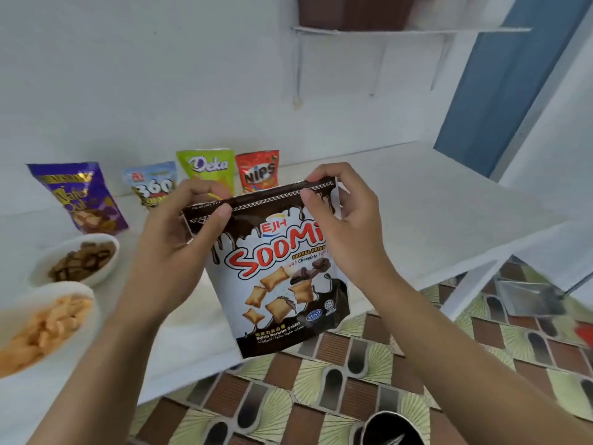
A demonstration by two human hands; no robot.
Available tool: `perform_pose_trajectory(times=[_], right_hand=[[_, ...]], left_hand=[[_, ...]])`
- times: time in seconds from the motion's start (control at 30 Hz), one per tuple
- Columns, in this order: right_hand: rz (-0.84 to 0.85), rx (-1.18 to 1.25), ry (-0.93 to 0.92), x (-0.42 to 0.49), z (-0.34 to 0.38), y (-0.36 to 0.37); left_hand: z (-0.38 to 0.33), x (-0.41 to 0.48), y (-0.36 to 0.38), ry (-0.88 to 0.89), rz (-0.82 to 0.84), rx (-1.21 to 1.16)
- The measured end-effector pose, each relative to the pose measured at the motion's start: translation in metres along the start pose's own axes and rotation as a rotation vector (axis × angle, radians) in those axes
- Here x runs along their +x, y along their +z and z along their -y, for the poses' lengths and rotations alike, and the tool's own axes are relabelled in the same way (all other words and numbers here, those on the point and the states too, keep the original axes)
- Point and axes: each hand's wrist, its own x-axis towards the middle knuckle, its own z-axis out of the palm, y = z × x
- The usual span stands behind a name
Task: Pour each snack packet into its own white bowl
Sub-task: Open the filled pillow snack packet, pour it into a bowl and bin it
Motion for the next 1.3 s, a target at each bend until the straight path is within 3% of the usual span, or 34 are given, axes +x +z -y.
perform_pose_trajectory(times=[0.27, 0.53, 0.9, 1.3], right_hand=[[0.172, -0.198, -0.046, -0.050, -0.066, -0.177], [0.319, -0.429, 0.084, -0.101, -0.124, -0.287], [0.404, -0.515, 0.357, -0.231, -0.234, -0.342], [0.483, -0.511, 0.485, -0.384, -0.438, -0.336]], left_hand=[[-0.002, -0.060, 0.174, -0.107, -0.003, 0.074], [0.033, -0.122, 0.287, -0.258, 0.186, 0.272], [0.114, -0.241, 0.377, -0.395, 0.301, 0.284], [0.318, -0.384, 0.444, -0.546, 0.346, 0.342]])
